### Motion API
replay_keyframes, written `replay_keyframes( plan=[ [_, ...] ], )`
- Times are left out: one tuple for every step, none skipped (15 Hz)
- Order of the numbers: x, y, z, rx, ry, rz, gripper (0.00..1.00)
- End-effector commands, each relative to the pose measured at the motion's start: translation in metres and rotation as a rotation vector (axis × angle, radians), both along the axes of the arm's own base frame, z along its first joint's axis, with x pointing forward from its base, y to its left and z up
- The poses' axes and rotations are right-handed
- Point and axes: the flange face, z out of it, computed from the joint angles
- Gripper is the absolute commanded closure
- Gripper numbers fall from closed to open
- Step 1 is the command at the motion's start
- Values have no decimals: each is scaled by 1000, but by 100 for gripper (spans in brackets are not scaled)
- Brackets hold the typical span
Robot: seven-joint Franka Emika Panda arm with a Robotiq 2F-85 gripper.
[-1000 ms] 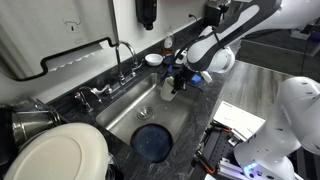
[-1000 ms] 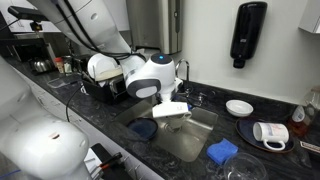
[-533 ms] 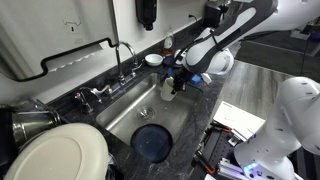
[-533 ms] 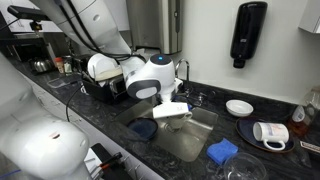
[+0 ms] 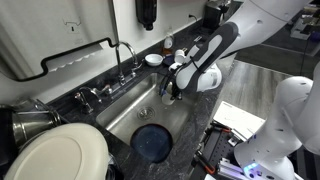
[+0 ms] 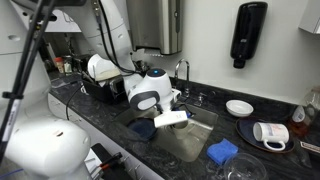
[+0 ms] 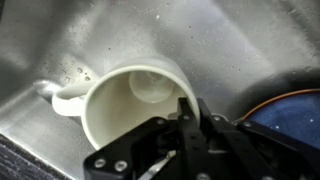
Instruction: Put the mug in the sink
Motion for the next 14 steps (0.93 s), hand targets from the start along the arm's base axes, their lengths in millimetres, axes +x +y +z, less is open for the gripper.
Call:
replay_keyframes(
  plan=[
    [21, -5, -32, -52, 42, -37, 98],
    [24, -7, -40, -59, 58, -47, 98],
    [25, -9, -49, -57, 72, -60, 98],
    [31, -12, -53, -86, 81, -59, 98],
    [35, -15, -57, -91, 90, -81, 98],
    [38, -18, -61, -99, 99, -90, 98],
    [42, -21, -64, -108, 106, -102, 98],
    [47, -23, -65, -112, 109, -119, 65],
    [50, -23, -63, -114, 105, -124, 64],
    [54, -24, -61, -112, 100, -134, 58],
    [57, -24, -59, -110, 100, -141, 50],
    [58, -25, -57, -110, 99, -146, 44],
    [59, -25, -54, -106, 96, -152, 36],
    [60, -25, -51, -104, 92, -158, 29]
  ],
)
